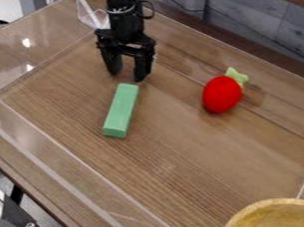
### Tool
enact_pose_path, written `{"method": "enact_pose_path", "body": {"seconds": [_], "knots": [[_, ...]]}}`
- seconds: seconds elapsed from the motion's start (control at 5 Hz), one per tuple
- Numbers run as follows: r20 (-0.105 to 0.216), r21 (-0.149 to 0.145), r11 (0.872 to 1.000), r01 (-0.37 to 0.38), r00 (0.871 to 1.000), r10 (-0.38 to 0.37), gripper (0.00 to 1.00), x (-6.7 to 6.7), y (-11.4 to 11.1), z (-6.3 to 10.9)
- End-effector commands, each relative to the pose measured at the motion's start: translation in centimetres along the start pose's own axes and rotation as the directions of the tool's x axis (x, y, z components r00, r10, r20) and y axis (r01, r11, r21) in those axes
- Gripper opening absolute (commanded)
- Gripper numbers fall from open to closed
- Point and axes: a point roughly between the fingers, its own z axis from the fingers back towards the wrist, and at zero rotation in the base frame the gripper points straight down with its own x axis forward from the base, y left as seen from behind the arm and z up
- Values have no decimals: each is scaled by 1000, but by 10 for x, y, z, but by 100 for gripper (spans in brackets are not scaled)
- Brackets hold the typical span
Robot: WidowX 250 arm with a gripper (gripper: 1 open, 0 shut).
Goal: Move the red fruit to the right
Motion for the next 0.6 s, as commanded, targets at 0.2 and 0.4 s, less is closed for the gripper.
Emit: {"method": "enact_pose_path", "body": {"seconds": [0.2, 0.4], "knots": [[153, 16, 1000, -11, 988, 8, 100, 3, 1, 67], [146, 12, 999, -41, 989, 39, 100, -3, -12, 58]]}}
